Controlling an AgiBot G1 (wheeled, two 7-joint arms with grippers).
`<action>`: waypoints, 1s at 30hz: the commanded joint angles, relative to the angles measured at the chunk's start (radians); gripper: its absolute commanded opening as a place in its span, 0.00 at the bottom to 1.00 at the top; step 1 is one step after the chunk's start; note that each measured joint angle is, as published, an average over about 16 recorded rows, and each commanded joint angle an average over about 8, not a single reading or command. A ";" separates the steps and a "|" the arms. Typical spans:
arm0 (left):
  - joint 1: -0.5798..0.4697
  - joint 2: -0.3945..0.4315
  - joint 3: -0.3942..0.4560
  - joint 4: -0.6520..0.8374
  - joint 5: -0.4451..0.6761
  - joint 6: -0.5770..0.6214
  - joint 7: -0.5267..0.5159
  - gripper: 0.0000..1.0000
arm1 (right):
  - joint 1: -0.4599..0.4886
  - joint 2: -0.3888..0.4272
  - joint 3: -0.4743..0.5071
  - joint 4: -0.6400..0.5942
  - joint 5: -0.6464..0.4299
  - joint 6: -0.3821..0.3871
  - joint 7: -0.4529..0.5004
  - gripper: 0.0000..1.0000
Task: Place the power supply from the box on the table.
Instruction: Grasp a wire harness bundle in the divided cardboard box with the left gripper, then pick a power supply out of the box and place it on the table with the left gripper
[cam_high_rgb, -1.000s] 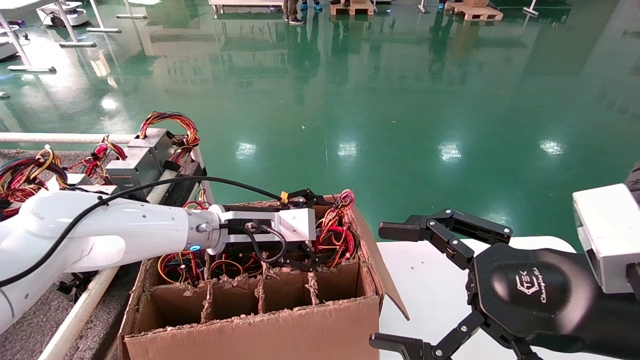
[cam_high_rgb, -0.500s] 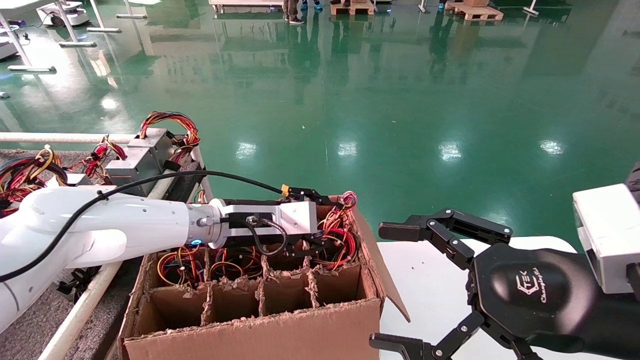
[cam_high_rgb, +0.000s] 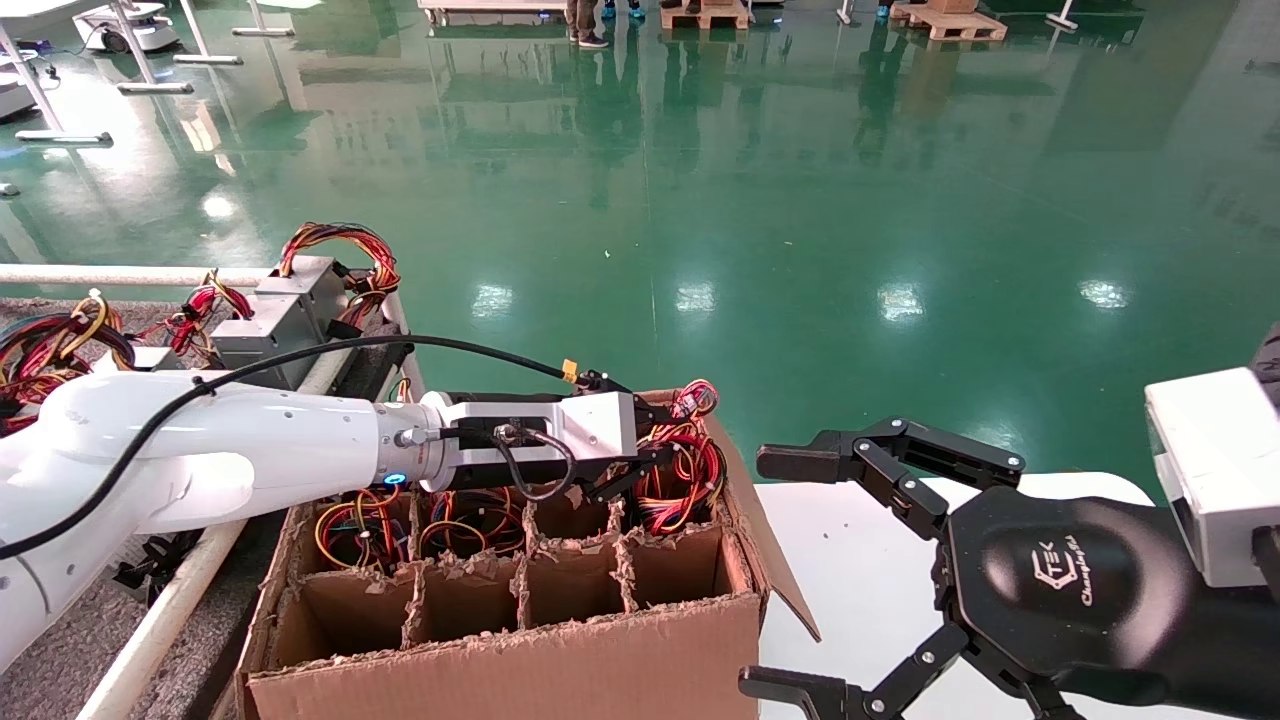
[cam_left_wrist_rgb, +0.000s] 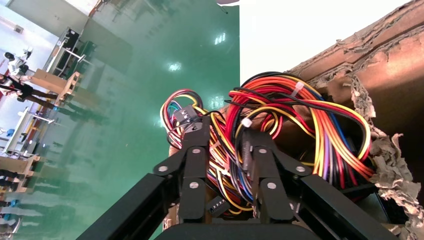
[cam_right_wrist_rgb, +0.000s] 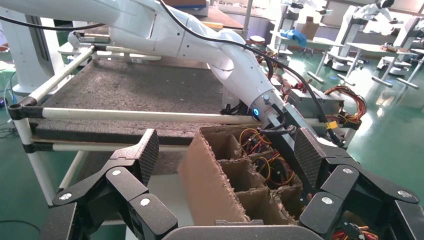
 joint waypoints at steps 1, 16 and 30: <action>0.000 0.002 -0.002 0.007 -0.003 0.004 0.003 0.00 | 0.000 0.000 0.000 0.000 0.000 0.000 0.000 1.00; -0.010 0.010 -0.024 0.058 -0.029 0.037 0.007 0.00 | 0.000 0.000 0.000 0.000 0.000 0.000 0.000 1.00; -0.049 -0.035 -0.090 0.045 -0.093 0.072 0.013 0.00 | 0.000 0.000 0.000 0.000 0.000 0.000 0.000 1.00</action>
